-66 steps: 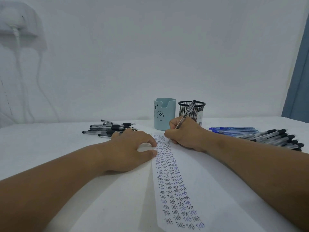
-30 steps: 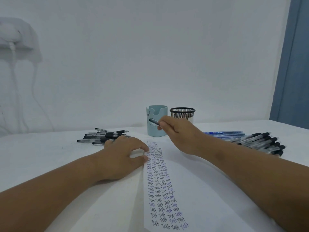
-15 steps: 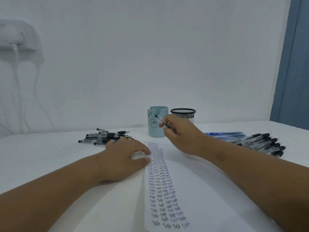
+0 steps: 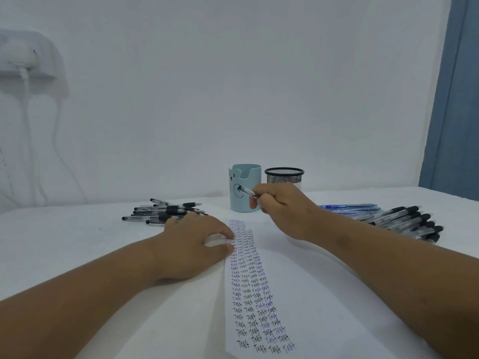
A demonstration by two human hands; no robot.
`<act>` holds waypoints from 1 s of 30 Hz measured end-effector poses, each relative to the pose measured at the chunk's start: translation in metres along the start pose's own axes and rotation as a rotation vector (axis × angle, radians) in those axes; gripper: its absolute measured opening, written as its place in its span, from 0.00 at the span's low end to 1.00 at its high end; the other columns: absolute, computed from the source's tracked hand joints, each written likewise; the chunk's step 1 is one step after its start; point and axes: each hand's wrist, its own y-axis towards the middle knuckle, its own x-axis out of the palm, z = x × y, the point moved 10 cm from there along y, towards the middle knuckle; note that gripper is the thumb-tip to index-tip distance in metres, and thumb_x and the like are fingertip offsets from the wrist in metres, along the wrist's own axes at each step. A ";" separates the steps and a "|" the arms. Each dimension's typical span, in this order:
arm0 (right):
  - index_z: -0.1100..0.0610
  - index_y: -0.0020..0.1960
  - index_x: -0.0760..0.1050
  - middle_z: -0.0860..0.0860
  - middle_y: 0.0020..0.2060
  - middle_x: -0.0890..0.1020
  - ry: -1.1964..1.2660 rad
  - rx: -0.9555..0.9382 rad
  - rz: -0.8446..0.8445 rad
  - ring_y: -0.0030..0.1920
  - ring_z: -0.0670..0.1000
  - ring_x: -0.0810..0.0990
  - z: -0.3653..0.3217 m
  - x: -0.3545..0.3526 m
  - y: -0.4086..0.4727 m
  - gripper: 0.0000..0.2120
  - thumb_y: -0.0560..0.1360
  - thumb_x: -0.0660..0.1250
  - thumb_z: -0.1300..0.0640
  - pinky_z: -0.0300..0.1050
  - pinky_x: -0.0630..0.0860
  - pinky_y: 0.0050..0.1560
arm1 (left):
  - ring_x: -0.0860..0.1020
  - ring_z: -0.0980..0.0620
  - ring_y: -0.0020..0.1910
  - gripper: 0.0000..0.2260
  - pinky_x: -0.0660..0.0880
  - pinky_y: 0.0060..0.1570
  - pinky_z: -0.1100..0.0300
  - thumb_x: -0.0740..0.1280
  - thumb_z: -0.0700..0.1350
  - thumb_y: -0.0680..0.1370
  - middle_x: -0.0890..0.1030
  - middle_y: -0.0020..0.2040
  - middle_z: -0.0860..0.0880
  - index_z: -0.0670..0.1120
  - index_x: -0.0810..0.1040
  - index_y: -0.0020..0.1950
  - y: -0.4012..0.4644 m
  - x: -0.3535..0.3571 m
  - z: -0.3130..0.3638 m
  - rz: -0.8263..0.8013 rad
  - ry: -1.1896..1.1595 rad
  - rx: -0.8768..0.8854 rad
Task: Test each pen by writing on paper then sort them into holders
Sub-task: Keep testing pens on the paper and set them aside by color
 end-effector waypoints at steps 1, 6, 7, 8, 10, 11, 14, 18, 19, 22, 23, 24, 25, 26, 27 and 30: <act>0.50 0.36 0.73 0.43 0.26 0.68 -0.002 -0.005 -0.005 0.30 0.46 0.64 -0.001 0.000 0.000 0.11 0.72 0.54 0.54 0.44 0.61 0.33 | 0.61 0.61 0.71 0.14 0.50 0.75 0.47 0.61 0.63 0.80 0.72 0.66 0.67 0.64 0.75 0.63 0.000 0.000 0.000 -0.001 0.001 -0.001; 0.55 0.35 0.73 0.43 0.27 0.67 -0.003 -0.009 -0.003 0.30 0.46 0.64 -0.005 -0.001 -0.003 0.12 0.72 0.55 0.54 0.44 0.60 0.33 | 0.61 0.61 0.72 0.14 0.50 0.75 0.46 0.61 0.63 0.80 0.72 0.66 0.67 0.64 0.75 0.64 -0.001 -0.001 0.002 -0.001 0.009 0.001; 0.55 0.34 0.72 0.45 0.27 0.67 0.005 -0.005 -0.003 0.30 0.47 0.63 -0.006 -0.001 -0.003 0.12 0.73 0.56 0.55 0.44 0.60 0.33 | 0.61 0.61 0.72 0.14 0.50 0.75 0.46 0.61 0.63 0.80 0.72 0.66 0.67 0.64 0.75 0.64 -0.001 -0.001 0.003 -0.002 0.010 0.000; 0.55 0.33 0.73 0.47 0.27 0.67 0.015 -0.002 -0.003 0.30 0.47 0.63 -0.006 -0.001 -0.003 0.13 0.75 0.57 0.57 0.43 0.60 0.32 | 0.61 0.61 0.72 0.14 0.50 0.75 0.47 0.62 0.63 0.80 0.72 0.66 0.67 0.64 0.75 0.64 -0.001 -0.002 0.003 0.000 0.010 -0.003; 0.62 0.37 0.77 0.48 0.26 0.65 0.002 0.010 -0.011 0.29 0.47 0.62 -0.005 -0.002 -0.004 0.13 0.78 0.59 0.61 0.40 0.59 0.31 | 0.61 0.61 0.72 0.13 0.50 0.75 0.48 0.62 0.63 0.80 0.72 0.65 0.66 0.64 0.75 0.63 -0.002 -0.002 0.003 0.001 0.006 -0.006; 0.67 0.40 0.77 0.47 0.26 0.65 -0.017 0.012 -0.019 0.28 0.46 0.61 -0.005 -0.002 -0.005 0.13 0.78 0.59 0.61 0.39 0.59 0.30 | 0.61 0.61 0.72 0.13 0.50 0.75 0.48 0.62 0.63 0.80 0.72 0.65 0.67 0.64 0.75 0.63 -0.002 -0.002 0.003 0.001 0.004 -0.005; 0.70 0.46 0.77 0.50 0.28 0.68 -0.049 0.033 -0.038 0.29 0.45 0.63 -0.002 0.000 -0.004 0.13 0.79 0.60 0.61 0.40 0.61 0.31 | 0.61 0.61 0.72 0.13 0.50 0.75 0.49 0.62 0.63 0.80 0.72 0.64 0.67 0.64 0.75 0.63 -0.003 -0.003 0.005 0.001 -0.003 -0.005; 0.58 0.53 0.82 0.42 0.27 0.72 -0.044 0.106 -0.053 0.29 0.43 0.68 0.004 -0.008 0.005 0.12 0.81 0.59 0.61 0.40 0.64 0.34 | 0.61 0.60 0.71 0.12 0.51 0.73 0.49 0.59 0.60 0.82 0.73 0.64 0.67 0.62 0.77 0.63 -0.002 -0.005 0.007 0.007 0.009 0.012; 0.56 0.54 0.82 0.42 0.26 0.72 -0.048 0.121 -0.062 0.27 0.42 0.67 0.005 -0.015 0.007 0.12 0.82 0.59 0.61 0.38 0.64 0.32 | 0.61 0.60 0.71 0.12 0.51 0.72 0.51 0.57 0.59 0.83 0.74 0.64 0.67 0.62 0.77 0.62 -0.003 -0.006 0.009 0.021 -0.016 0.020; 0.54 0.57 0.82 0.51 0.39 0.75 -0.278 0.115 -0.136 0.35 0.45 0.71 0.006 -0.044 0.013 0.11 0.82 0.62 0.60 0.35 0.68 0.36 | 0.61 0.64 0.69 0.16 0.49 0.69 0.56 0.52 0.63 0.82 0.73 0.62 0.71 0.63 0.76 0.61 -0.004 -0.007 0.011 0.036 -0.178 0.024; 0.53 0.57 0.83 0.52 0.41 0.76 -0.379 0.104 -0.145 0.38 0.46 0.73 0.007 -0.057 0.011 0.10 0.81 0.64 0.61 0.37 0.69 0.41 | 0.61 0.64 0.68 0.18 0.50 0.69 0.56 0.50 0.67 0.81 0.73 0.61 0.72 0.65 0.76 0.60 -0.004 -0.006 0.012 0.033 -0.207 0.035; 0.52 0.57 0.83 0.50 0.42 0.77 -0.433 0.099 -0.131 0.40 0.46 0.74 0.009 -0.071 0.008 0.10 0.80 0.67 0.62 0.35 0.70 0.44 | 0.62 0.65 0.68 0.20 0.51 0.70 0.54 0.49 0.70 0.79 0.73 0.61 0.72 0.66 0.75 0.60 -0.005 -0.006 0.015 0.038 -0.206 0.061; 0.52 0.57 0.83 0.47 0.40 0.78 -0.428 0.114 -0.108 0.40 0.45 0.75 0.012 -0.087 0.001 0.11 0.78 0.69 0.63 0.31 0.70 0.45 | 0.62 0.65 0.68 0.22 0.52 0.70 0.52 0.49 0.73 0.76 0.73 0.61 0.73 0.68 0.75 0.60 -0.005 -0.005 0.017 0.043 -0.199 0.081; 0.50 0.55 0.83 0.45 0.39 0.80 -0.396 0.136 -0.090 0.39 0.45 0.77 0.016 -0.102 -0.008 0.12 0.76 0.71 0.65 0.28 0.70 0.44 | 0.61 0.68 0.68 0.23 0.54 0.70 0.51 0.50 0.75 0.74 0.72 0.61 0.73 0.69 0.74 0.60 -0.005 -0.004 0.020 0.042 -0.191 0.088; 0.50 0.52 0.83 0.44 0.38 0.82 -0.382 0.159 -0.078 0.39 0.45 0.79 0.021 -0.116 -0.018 0.12 0.75 0.73 0.66 0.28 0.72 0.44 | 0.59 0.72 0.66 0.23 0.56 0.69 0.52 0.52 0.76 0.73 0.71 0.59 0.75 0.70 0.75 0.60 -0.006 -0.003 0.023 0.041 -0.194 0.088; 0.45 0.45 0.82 0.43 0.40 0.85 -0.492 0.228 -0.074 0.43 0.41 0.81 0.040 -0.149 -0.049 0.12 0.74 0.74 0.63 0.32 0.73 0.46 | 0.59 0.82 0.57 0.23 0.58 0.67 0.55 0.61 0.74 0.70 0.70 0.55 0.79 0.66 0.76 0.59 -0.009 0.001 0.031 0.007 -0.181 0.090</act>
